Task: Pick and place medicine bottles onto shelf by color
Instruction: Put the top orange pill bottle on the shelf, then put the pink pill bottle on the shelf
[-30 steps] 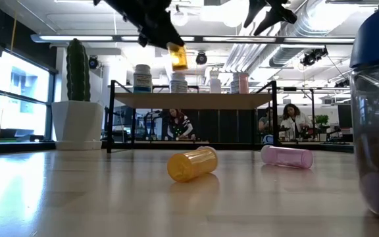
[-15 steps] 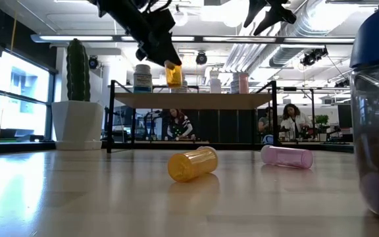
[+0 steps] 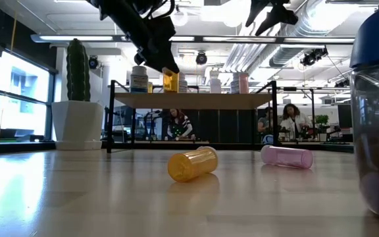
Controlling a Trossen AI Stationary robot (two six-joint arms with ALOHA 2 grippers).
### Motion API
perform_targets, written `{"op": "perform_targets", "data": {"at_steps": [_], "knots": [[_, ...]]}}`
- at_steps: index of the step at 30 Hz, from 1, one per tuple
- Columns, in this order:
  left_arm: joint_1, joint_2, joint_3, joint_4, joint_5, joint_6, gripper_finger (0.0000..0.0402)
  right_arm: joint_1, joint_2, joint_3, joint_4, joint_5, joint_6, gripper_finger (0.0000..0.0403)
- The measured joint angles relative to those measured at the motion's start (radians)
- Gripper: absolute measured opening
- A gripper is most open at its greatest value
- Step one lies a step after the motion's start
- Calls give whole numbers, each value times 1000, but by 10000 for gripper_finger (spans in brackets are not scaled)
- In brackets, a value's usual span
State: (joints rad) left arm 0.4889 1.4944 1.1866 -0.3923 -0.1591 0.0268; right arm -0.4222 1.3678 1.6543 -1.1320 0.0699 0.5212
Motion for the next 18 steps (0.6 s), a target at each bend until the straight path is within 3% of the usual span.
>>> {"op": "perform_targets", "data": {"at_steps": [6,18], "knots": [[0,0,0,0,-2,18,211,74,0,0,-19,-3,30,186],[0,-10,0,-6,-2,45,267,265,0,0,-92,-3,269,186]]}}
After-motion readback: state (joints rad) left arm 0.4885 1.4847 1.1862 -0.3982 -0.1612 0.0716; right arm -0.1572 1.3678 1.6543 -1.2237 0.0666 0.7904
